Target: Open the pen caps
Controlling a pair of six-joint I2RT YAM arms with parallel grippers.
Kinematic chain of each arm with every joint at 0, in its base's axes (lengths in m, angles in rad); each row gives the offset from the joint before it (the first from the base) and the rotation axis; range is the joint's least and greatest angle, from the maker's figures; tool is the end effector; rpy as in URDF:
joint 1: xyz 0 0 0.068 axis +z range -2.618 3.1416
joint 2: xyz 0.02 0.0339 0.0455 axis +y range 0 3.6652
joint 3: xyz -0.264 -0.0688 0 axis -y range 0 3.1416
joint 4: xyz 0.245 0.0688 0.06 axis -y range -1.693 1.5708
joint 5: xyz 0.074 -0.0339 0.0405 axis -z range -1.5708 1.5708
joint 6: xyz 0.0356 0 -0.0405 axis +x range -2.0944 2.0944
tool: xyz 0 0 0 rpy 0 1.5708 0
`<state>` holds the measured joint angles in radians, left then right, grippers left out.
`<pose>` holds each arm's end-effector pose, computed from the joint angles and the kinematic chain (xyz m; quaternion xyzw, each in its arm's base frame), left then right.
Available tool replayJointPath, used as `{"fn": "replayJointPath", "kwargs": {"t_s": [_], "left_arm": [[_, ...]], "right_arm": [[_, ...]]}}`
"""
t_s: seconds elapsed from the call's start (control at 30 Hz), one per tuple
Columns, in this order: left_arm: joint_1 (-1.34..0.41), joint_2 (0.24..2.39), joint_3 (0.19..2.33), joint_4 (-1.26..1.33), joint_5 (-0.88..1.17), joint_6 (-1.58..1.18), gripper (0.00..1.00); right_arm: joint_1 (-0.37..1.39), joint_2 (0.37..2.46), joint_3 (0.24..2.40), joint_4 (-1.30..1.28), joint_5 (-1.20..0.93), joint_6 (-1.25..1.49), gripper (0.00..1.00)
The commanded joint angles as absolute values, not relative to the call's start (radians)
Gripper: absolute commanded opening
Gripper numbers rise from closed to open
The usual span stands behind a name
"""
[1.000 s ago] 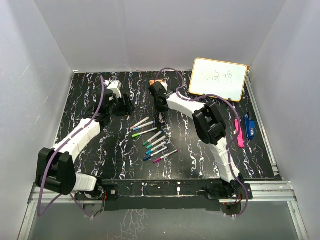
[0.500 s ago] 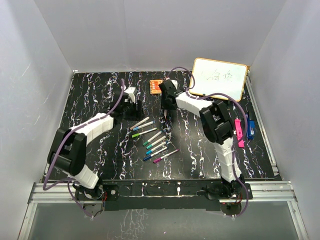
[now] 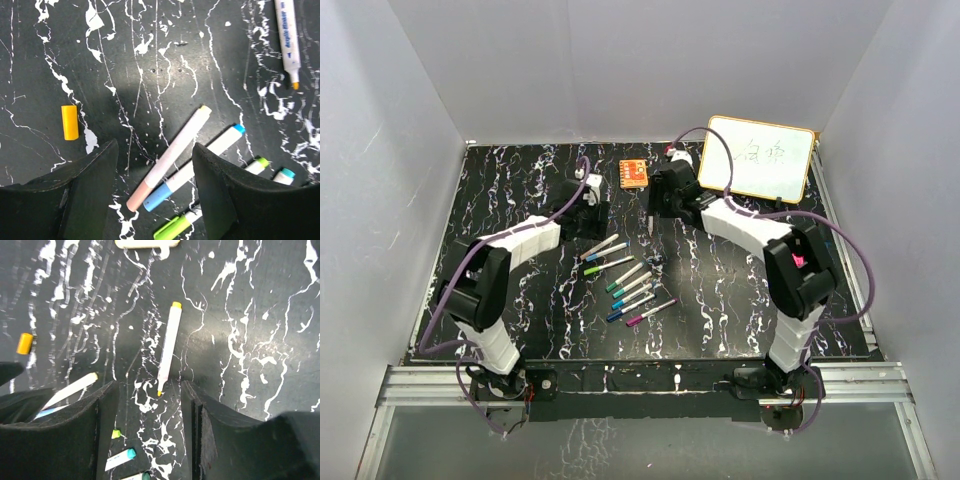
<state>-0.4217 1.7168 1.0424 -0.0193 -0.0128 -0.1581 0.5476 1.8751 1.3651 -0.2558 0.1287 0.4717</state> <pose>0.3391 -0.1516 0.1985 0.1163 0.8979 -0.1158 0.4086 0.3618 0.2153 0.2224 -0.0097 0.9185 0.1391 0.3701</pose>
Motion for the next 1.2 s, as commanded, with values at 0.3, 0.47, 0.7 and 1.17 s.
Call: {"fn": "replayJointPath", "kwargs": {"t_s": [0.3, 0.47, 0.7, 1.17], "left_arm": [[-0.476, 1.776, 1.111, -0.097, -0.109, -0.034, 0.59], [-0.483, 1.796, 1.117, -0.114, -0.123, -0.025, 0.57], [-0.485, 1.822, 1.128, -0.132, -0.129, -0.021, 0.52], [-0.482, 1.890, 1.132, -0.167, -0.116, -0.030, 0.37]], "right_arm": [[0.461, 1.615, 1.210, -0.091, 0.087, 0.419, 0.53], [0.442, 1.588, 1.187, -0.091, 0.073, 0.419, 0.53], [0.436, 1.574, 1.177, -0.087, 0.061, 0.419, 0.53], [0.433, 1.569, 1.169, -0.082, 0.041, 0.419, 0.53]]}}
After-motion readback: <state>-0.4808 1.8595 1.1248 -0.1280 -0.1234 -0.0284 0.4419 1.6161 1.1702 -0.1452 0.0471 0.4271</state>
